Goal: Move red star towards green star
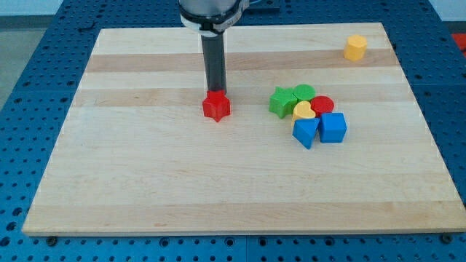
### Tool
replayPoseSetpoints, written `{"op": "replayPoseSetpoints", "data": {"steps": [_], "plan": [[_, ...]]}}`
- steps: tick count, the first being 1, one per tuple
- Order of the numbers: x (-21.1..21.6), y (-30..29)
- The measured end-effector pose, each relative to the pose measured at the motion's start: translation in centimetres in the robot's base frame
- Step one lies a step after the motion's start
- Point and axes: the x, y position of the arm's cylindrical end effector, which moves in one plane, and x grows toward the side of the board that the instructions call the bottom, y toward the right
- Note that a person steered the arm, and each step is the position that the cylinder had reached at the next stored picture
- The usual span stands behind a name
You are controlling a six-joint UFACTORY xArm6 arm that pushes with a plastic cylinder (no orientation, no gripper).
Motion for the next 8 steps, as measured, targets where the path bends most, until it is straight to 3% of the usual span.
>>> {"op": "replayPoseSetpoints", "data": {"steps": [2, 4, 8], "plan": [[3.8, 0.8], [2.6, -6.1], [9.1, -1.6]]}}
